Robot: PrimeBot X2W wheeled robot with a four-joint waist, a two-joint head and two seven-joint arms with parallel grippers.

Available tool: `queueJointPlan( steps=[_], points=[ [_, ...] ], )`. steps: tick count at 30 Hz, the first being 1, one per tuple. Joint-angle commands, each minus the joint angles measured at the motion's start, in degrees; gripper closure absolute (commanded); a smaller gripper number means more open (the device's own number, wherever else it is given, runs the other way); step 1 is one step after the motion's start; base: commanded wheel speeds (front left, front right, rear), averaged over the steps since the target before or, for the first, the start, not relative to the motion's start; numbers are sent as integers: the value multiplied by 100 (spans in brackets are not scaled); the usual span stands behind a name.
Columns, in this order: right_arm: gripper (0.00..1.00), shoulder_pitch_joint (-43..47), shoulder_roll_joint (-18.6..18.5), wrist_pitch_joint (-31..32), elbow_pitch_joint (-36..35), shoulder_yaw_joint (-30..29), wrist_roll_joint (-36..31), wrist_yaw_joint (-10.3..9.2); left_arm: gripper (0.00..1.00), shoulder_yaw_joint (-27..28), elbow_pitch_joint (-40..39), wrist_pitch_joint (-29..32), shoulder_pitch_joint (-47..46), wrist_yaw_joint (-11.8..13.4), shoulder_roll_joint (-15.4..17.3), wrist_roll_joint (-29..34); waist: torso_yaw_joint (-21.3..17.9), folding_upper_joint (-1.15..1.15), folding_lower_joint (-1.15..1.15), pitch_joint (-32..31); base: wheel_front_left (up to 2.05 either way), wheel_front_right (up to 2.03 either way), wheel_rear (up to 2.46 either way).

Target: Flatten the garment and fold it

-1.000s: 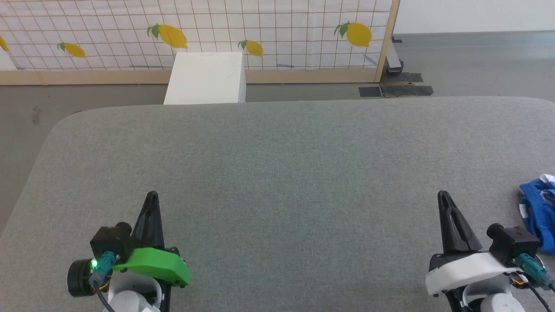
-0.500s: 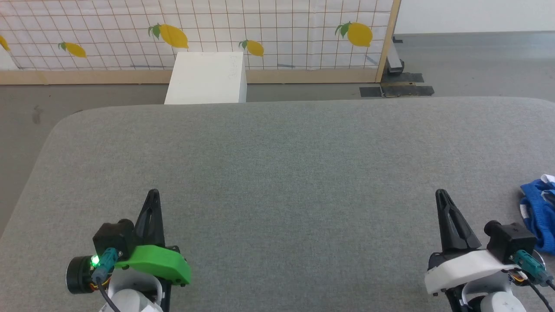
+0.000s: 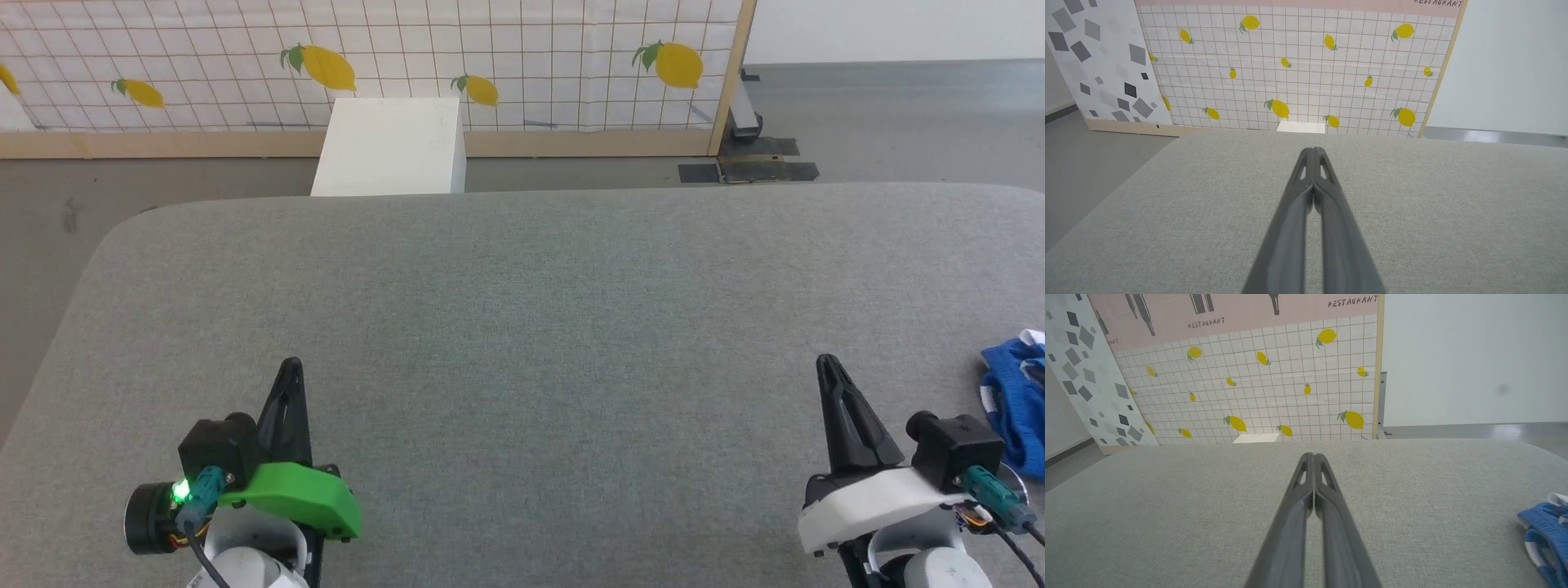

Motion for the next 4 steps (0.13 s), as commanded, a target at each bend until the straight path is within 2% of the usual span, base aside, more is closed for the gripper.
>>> queueJointPlan(
  steps=[1, 4],
  points=[
    [100, 47, 3, 39, -55, 21, -59, -3, 100, 6, -47, 50, 95, -1, -39, 71, 1, 0, 0, 0, 0, 0, 0],
    [100, 50, 3, 74, -82, 25, -89, -3, 100, 10, -78, 86, 107, -1, -45, 100, 4, 0, 0, 0, 0, 0, 0]
  ],
)
